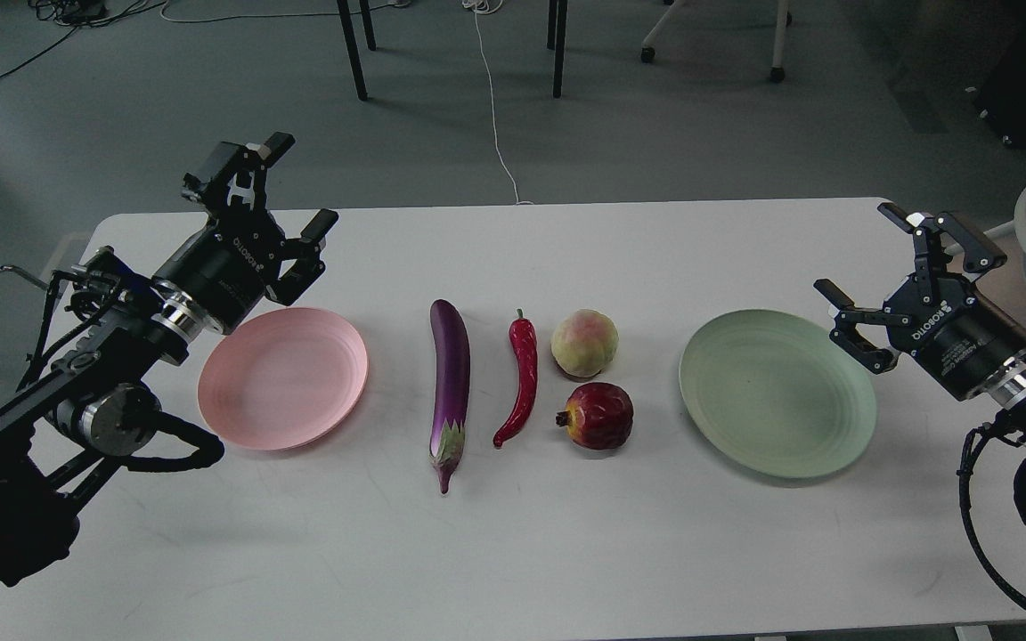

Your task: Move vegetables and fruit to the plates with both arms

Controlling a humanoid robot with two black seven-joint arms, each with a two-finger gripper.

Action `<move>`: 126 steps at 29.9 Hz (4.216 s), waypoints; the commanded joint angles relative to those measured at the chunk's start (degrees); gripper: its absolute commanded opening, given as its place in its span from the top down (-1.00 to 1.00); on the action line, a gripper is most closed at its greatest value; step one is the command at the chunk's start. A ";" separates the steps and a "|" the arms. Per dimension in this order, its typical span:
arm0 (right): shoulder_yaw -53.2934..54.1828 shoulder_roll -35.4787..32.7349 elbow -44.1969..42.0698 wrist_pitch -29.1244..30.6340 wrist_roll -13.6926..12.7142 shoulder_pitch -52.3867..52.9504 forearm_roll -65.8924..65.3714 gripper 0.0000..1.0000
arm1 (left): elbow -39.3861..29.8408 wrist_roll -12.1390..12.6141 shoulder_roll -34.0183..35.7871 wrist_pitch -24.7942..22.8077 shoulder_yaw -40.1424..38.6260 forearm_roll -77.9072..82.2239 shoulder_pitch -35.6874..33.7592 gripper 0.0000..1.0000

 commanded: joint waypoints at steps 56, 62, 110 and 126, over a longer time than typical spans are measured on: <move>-59.95 47.14 -34.16 -8.48 -0.01 54.45 -80.04 -0.97 | -2.07 -2.83 2.55 -3.87 -9.22 -0.76 2.46 -0.97; -61.10 47.23 -35.13 -11.91 -0.01 53.05 -80.04 -0.97 | -2.07 -2.92 2.46 -3.79 -9.31 -0.76 2.55 -0.97; -70.50 5.04 -9.73 -14.10 -0.01 61.40 -89.00 0.22 | -2.86 -2.83 1.58 -4.05 -10.72 -0.76 3.16 -0.97; -67.25 14.80 -17.64 -17.54 -0.01 55.69 -88.21 -0.16 | -3.30 -2.92 2.11 -3.96 -10.89 -0.76 3.16 -0.97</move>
